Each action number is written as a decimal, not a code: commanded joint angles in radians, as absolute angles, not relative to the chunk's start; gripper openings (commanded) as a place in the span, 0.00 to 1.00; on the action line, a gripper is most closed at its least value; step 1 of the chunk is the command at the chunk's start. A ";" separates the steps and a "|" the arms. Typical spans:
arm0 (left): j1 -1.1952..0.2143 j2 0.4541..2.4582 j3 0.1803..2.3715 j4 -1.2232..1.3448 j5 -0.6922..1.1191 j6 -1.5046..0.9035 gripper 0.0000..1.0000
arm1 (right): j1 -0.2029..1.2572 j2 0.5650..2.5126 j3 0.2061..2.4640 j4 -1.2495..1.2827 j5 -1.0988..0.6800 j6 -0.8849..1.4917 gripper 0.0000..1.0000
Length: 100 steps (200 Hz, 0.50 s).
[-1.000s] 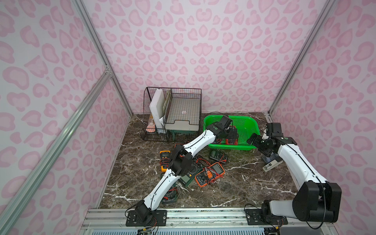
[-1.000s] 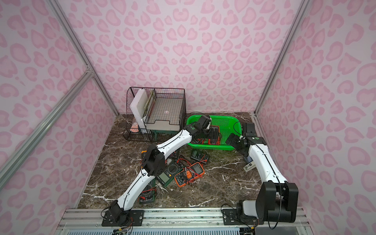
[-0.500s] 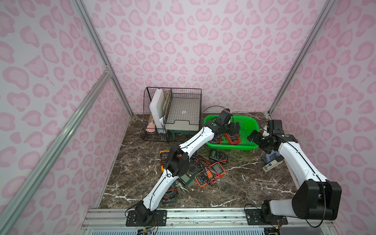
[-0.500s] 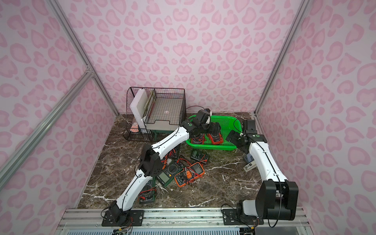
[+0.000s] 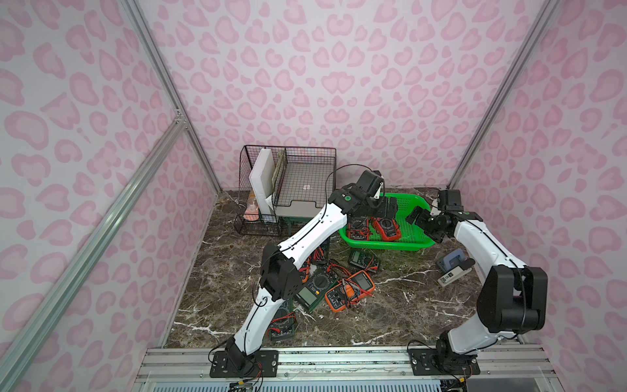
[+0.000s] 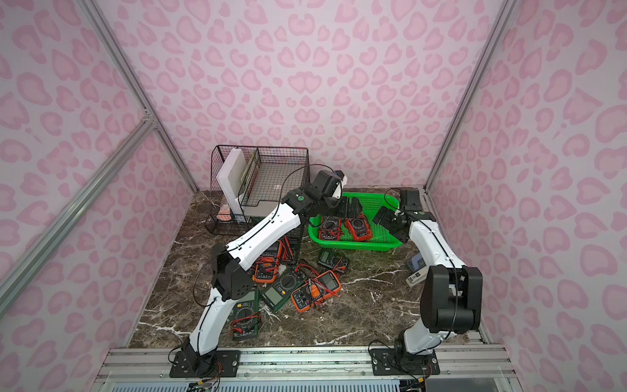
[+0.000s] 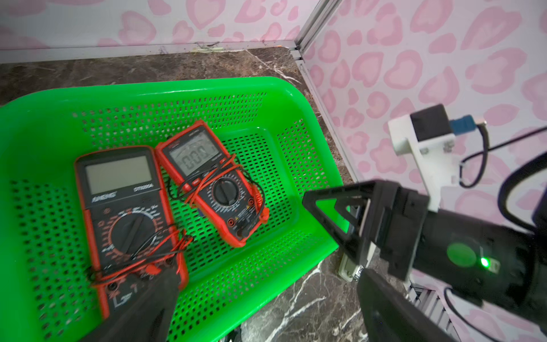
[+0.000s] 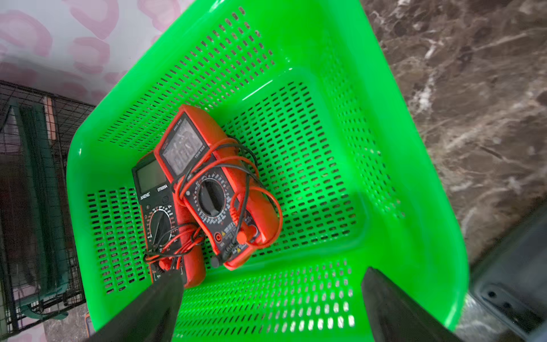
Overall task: Put the multimeter into the basket
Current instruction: Place the multimeter in the basket.
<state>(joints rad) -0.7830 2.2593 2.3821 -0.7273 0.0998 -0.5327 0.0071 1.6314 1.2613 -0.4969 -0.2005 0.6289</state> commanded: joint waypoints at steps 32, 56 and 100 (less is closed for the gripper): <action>-0.782 2.052 2.134 -0.853 -0.022 -0.451 0.98 | 0.050 1.780 1.352 -0.433 -0.236 0.672 0.99; -0.782 1.944 1.974 -0.841 -0.075 -0.448 0.99 | 0.072 1.855 1.422 -0.426 -0.240 0.695 0.99; -0.778 1.805 1.772 -0.846 -0.163 -0.476 0.98 | 0.128 1.970 1.512 -0.454 -0.234 0.700 0.99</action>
